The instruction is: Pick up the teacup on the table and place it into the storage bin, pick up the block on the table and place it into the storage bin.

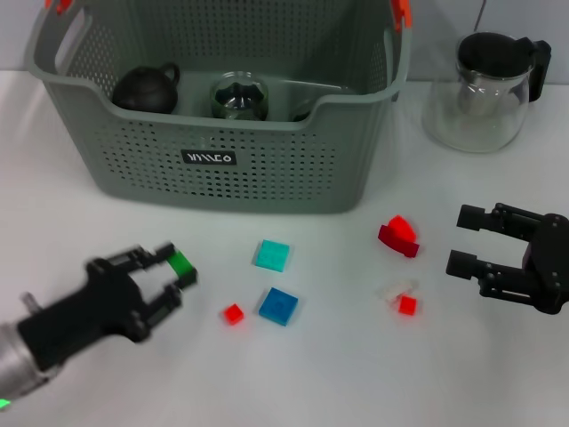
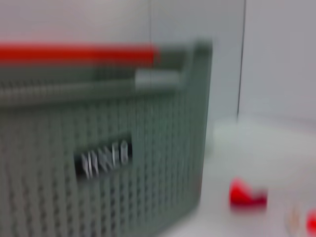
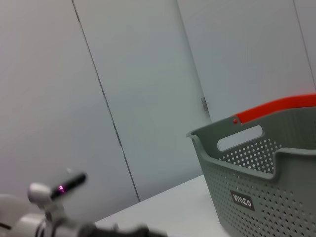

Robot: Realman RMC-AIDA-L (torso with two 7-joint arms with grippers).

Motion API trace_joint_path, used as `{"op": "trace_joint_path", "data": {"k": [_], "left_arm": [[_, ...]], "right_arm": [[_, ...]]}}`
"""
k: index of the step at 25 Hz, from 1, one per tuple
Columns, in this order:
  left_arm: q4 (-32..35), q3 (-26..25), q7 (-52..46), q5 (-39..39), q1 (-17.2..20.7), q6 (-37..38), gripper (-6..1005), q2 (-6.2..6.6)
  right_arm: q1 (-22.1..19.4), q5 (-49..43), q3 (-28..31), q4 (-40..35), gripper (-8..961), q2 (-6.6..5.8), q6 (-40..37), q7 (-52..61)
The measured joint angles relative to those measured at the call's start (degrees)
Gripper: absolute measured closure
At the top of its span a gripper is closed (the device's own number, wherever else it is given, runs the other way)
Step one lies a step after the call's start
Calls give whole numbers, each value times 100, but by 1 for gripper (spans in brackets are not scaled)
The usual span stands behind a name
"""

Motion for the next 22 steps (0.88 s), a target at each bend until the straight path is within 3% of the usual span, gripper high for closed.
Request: {"op": "trace_joint_path", "data": {"k": [4, 6, 10, 13, 18, 22], "left_arm": [[419, -830, -1016, -60, -66, 1470, 596, 184], [612, -1378, -1980, -271, -288, 2208, 596, 350], [1100, -1640, -4050, -580, -964, 2426, 594, 671], [1583, -1236, -5180, -459, -1532, 1630, 593, 807], [2025, 417, -6409, -15, -2203, -580, 591, 940], [2055, 1464, -7061, 539, -2500, -1733, 589, 961]], "right_arm": [[6, 0, 0, 0, 162, -3, 1, -5], [17, -1, 0, 1, 162, -3, 1, -7], [35, -16, 1, 0, 162, 4, 8, -19], [33, -18, -1, 1, 162, 16, 30, -38], [28, -16, -6, 0, 161, 23, 23, -41], [24, -14, 1, 0, 161, 23, 18, -41]]}}
